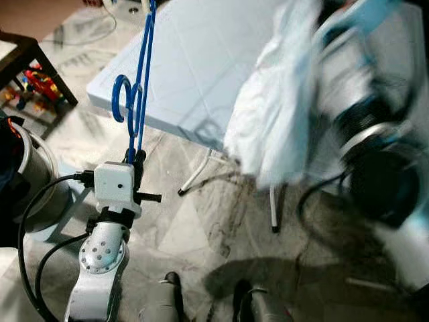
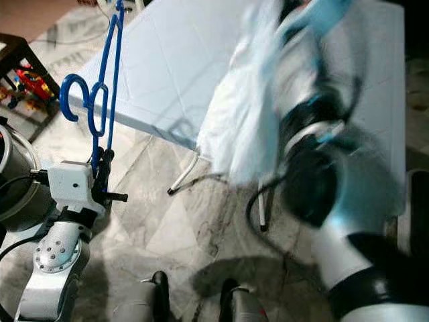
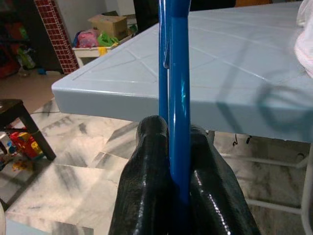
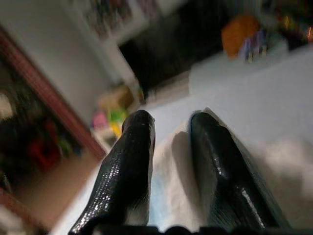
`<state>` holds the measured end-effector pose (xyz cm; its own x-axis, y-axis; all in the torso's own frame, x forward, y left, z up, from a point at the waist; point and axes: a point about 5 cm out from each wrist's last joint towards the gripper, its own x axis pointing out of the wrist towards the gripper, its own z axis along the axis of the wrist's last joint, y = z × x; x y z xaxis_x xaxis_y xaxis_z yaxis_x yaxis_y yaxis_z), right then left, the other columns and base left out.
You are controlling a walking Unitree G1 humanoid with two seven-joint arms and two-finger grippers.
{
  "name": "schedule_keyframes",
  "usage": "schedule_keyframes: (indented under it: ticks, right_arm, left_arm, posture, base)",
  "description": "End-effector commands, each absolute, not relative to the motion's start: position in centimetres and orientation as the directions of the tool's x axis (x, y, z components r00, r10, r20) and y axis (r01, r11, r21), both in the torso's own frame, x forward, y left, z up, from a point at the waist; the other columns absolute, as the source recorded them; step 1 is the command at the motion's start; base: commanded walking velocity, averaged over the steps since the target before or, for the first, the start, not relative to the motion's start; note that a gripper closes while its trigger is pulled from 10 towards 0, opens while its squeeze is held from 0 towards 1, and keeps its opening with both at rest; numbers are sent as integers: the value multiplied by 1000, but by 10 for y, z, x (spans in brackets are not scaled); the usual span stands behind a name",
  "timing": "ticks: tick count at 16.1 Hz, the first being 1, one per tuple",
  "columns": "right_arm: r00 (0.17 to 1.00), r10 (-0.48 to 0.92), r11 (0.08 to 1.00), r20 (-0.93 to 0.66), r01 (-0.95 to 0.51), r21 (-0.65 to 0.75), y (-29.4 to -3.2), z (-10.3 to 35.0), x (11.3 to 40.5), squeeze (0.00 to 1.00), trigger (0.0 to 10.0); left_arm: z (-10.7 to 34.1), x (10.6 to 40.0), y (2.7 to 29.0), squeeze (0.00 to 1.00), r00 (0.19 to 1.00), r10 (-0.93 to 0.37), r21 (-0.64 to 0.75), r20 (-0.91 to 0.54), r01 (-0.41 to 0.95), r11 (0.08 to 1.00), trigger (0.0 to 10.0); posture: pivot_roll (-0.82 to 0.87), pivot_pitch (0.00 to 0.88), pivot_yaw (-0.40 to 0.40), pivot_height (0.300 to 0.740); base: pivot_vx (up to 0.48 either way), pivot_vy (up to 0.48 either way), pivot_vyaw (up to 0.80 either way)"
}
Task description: Hang hanger
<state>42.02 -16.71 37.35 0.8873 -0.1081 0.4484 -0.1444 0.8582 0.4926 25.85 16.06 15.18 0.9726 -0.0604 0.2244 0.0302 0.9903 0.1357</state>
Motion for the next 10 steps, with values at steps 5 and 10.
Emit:
schedule_keyframes:
  ticks: [5,10]
  right_arm:
    - [910,-51,965,412,-62,255,-171,336,423,0,10000]
    - [945,199,971,258,-156,-179,-167,260,418,1000,10000]
  left_arm:
    - [153,260,158,0,971,-45,132,236,14,991,10000]
    - [153,266,153,0,969,-71,122,236,43,992,10000]
  posture:
    - [235,230,-36,740]
    - [200,215,-19,740]
  base:
    - [0,0,0]
    - [0,0,0]
